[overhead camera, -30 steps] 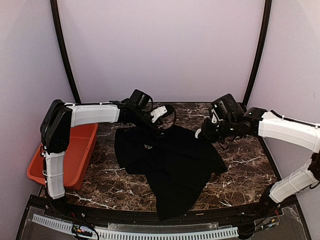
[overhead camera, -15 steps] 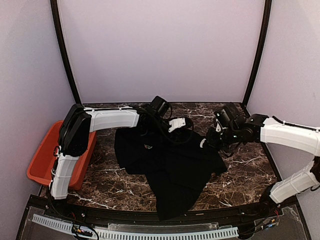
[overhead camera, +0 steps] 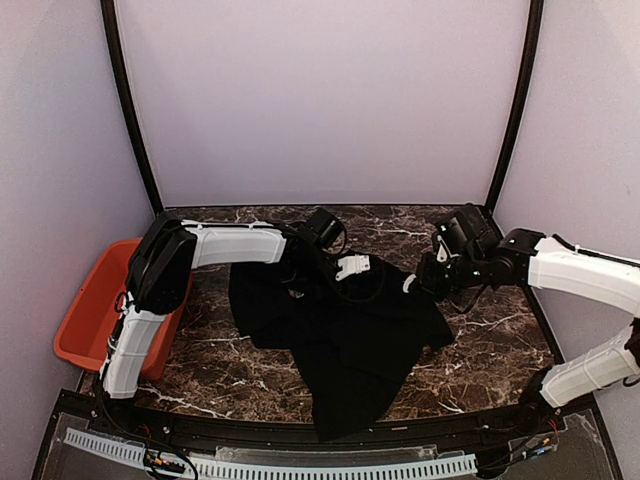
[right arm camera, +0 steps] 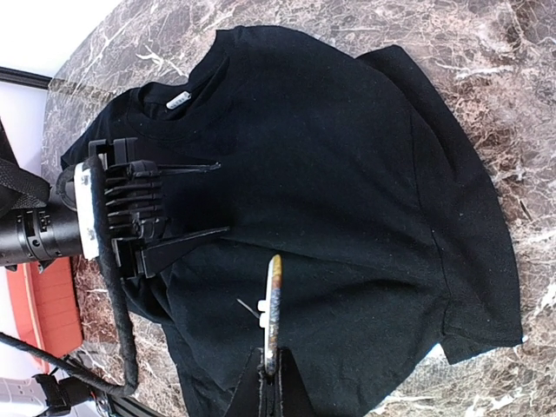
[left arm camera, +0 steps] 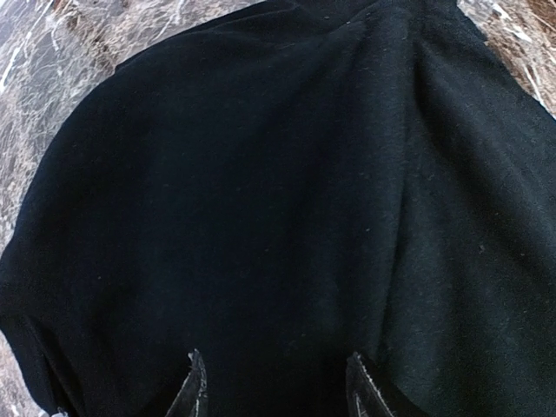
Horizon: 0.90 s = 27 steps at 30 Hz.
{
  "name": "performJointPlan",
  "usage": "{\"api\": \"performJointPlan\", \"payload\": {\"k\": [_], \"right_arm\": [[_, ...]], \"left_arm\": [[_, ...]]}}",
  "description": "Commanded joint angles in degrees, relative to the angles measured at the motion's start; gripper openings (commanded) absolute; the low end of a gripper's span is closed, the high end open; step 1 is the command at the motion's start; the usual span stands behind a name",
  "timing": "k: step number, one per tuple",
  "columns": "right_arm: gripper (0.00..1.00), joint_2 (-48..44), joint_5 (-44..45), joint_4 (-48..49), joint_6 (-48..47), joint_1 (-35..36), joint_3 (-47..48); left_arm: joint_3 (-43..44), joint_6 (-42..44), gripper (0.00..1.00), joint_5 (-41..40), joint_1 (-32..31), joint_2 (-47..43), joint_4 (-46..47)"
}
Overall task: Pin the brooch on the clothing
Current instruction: Pick up the clothing with brooches at the center of the board.
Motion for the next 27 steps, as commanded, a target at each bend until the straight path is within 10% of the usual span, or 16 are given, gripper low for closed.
{"api": "performJointPlan", "payload": {"k": [1, 20, 27], "right_arm": [[0.00, 0.3, 0.3, 0.1, 0.5, -0.3, -1.2], [0.00, 1.7, -0.2, 1.2, 0.4, -0.3, -1.3], [0.00, 2.1, -0.7, 1.6, 0.4, -0.3, -1.3]], "left_arm": [[0.3, 0.4, 0.54, 2.2, -0.3, -0.5, -2.9], [-8.4, -2.6, 0.54, 4.8, -0.7, -6.3, 3.9], [-9.8, -4.3, 0.39, -1.8, -0.7, -5.6, 8.2]]}}
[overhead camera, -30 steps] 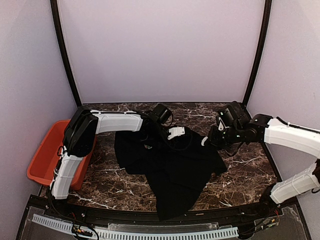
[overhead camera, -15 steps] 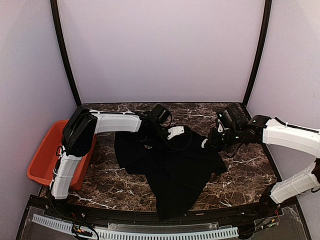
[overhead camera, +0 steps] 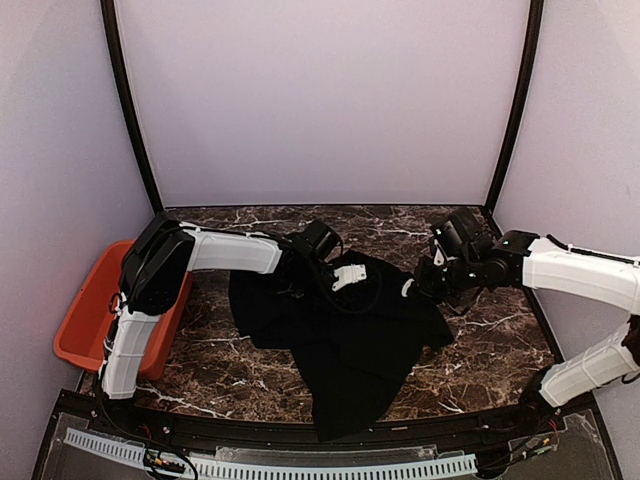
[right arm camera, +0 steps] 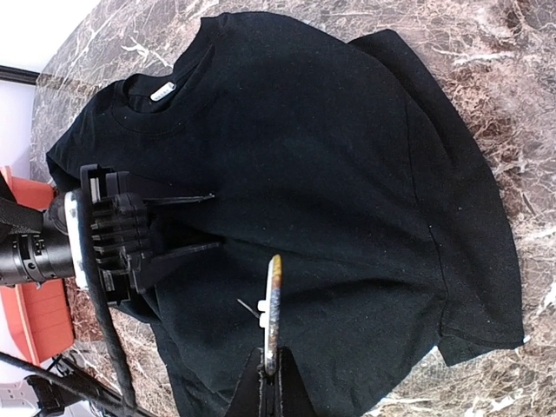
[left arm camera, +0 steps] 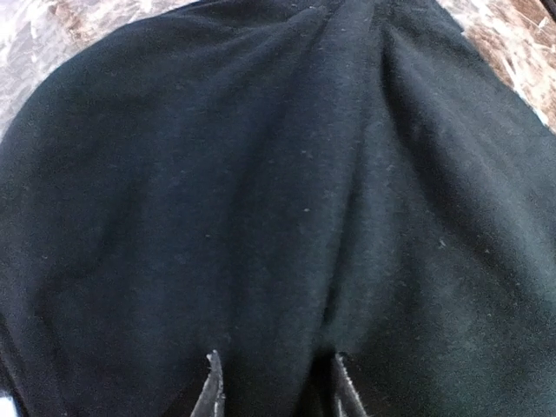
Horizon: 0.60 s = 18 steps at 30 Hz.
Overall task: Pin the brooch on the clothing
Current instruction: Pick up the clothing with brooches at the center of the board.
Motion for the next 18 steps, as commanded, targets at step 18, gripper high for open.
{"api": "performJointPlan", "payload": {"k": [18], "right_arm": [[0.00, 8.4, -8.4, 6.8, 0.6, -0.9, 0.1]], "left_arm": [[-3.8, -3.7, 0.10, -2.3, -0.2, -5.6, 7.2]]}}
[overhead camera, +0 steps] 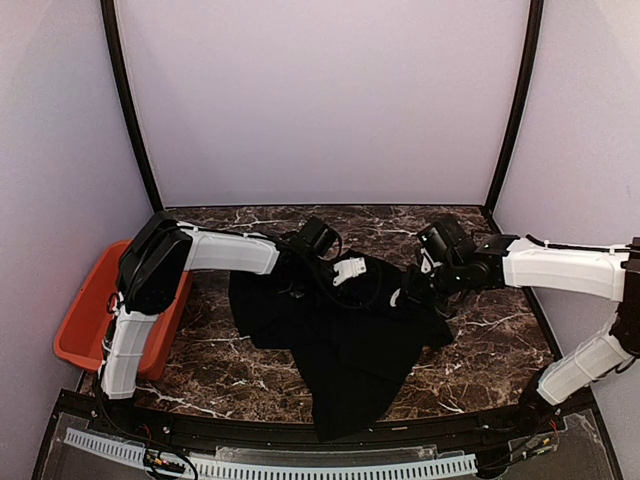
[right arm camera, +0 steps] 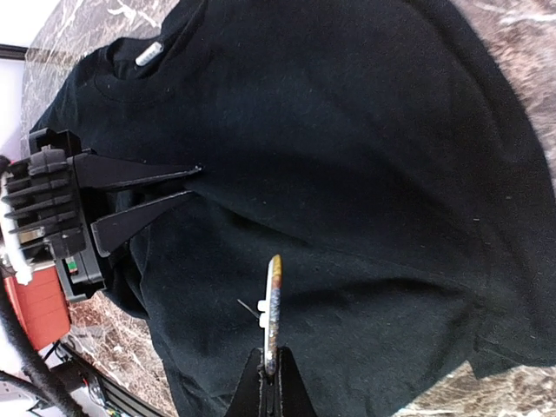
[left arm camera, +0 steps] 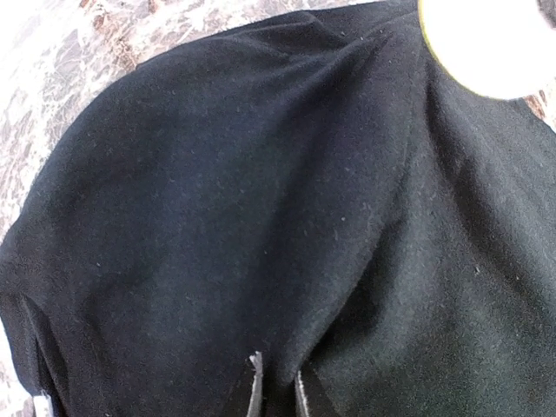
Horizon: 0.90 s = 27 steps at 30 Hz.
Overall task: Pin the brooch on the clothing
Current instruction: Pick up the clothing with brooches at the center of the board.
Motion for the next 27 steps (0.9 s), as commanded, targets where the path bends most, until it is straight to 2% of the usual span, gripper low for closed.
{"api": "performJointPlan", "payload": {"k": [1, 13, 27], "right_arm": [[0.00, 2.9, -4.4, 4.2, 0.8, -1.0, 0.3], [0.00, 9.3, -19.2, 17.1, 8.1, -3.3, -1.7], [0.00, 11.7, -21.9, 21.0, 11.9, -4.6, -3.9]], "left_arm": [[-3.0, -1.5, 0.10, 0.9, -0.2, -5.0, 1.6], [-11.6, -1.3, 0.02, 0.4, -1.2, -10.7, 11.1], [-14.4, -0.7, 0.01, 0.1, -2.3, -11.8, 14.3]]}}
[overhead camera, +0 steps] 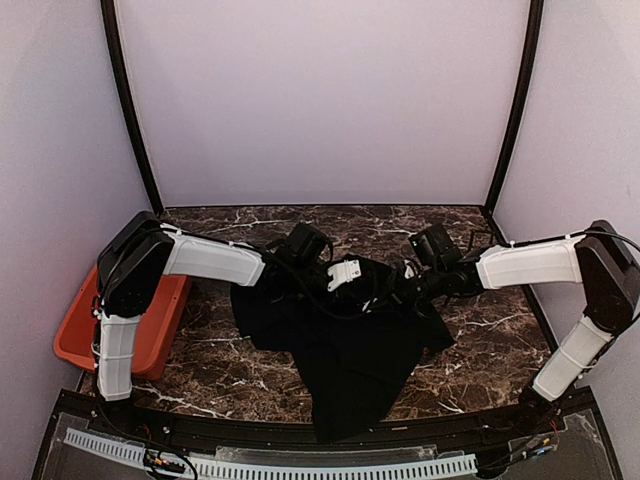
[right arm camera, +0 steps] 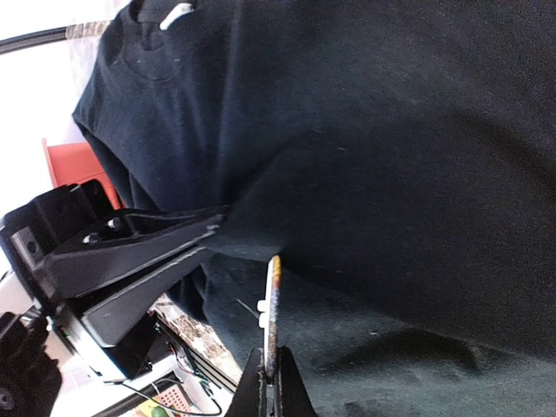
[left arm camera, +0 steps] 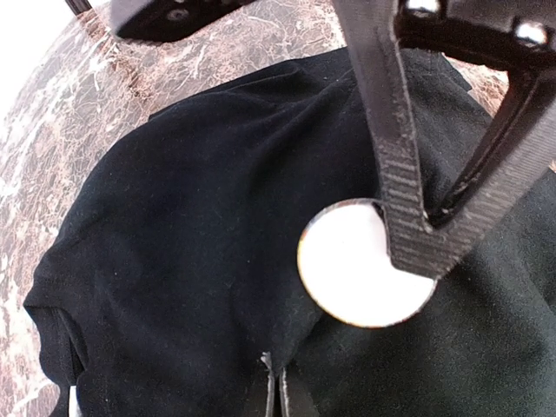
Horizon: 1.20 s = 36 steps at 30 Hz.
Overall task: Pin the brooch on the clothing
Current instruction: Pick up the clothing with brooches at the center of the board, then cross the brooch on the flattened clothing.
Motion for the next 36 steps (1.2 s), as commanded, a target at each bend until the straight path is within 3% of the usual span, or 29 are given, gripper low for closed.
{"api": "performJointPlan", "payload": {"k": [1, 19, 36], "right_arm": [[0.00, 0.2, -0.8, 2.7, 2.2, -1.0, -1.9], [0.00, 4.0, -3.9, 7.5, 4.8, -2.7, -3.0], [0.00, 3.9, -5.7, 4.9, -0.5, -2.6, -2.6]], "left_arm": [[-1.5, 0.5, 0.01, 0.5, -0.7, -3.9, 1.9], [-3.9, 2.2, 0.01, 1.4, -2.0, -5.9, 4.0], [-4.0, 2.0, 0.01, 0.8, -2.3, -5.7, 5.0]]}}
